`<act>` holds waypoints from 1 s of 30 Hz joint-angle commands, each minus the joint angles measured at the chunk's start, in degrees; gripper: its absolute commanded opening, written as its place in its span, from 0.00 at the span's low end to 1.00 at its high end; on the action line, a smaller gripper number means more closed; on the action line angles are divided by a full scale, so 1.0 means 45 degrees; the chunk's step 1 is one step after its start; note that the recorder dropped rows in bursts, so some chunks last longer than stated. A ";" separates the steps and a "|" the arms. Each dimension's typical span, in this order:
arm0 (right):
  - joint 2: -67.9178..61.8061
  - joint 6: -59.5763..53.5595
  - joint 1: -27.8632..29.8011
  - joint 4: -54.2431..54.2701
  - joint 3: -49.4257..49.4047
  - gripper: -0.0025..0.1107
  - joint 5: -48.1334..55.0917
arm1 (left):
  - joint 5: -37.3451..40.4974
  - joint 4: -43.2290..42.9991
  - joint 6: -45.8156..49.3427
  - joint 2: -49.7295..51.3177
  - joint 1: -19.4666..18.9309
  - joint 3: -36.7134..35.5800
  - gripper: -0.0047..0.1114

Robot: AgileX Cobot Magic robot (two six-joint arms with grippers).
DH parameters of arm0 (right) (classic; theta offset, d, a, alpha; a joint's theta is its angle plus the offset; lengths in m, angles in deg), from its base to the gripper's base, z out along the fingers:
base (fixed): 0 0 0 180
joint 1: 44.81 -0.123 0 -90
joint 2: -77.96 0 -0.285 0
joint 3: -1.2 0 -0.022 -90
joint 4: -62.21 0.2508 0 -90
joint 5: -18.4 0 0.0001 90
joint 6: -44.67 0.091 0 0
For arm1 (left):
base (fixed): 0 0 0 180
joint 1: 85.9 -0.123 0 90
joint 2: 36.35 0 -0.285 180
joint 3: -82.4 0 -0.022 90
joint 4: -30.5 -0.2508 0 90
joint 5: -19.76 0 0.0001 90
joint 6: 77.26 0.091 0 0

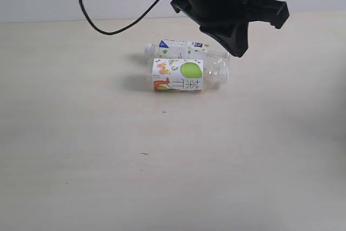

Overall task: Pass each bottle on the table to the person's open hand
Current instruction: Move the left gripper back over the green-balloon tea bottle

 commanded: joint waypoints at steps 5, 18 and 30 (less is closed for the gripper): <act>0.0071 -0.0015 0.0060 -0.0084 -0.0056 0.02 -0.0112 | 0.0040 -0.1520 0.0042 -0.2683 0.0026 -0.3143 0.06; 0.0071 -0.0015 0.0060 -0.0084 -0.0056 0.02 -0.0112 | -0.0347 -0.3130 -0.0406 -0.7667 0.0004 -0.6947 0.06; 0.0071 -0.0015 0.0060 -0.0084 -0.0056 0.02 -0.0112 | -0.0380 -0.3785 -0.0250 -0.7978 0.0004 -0.7583 0.06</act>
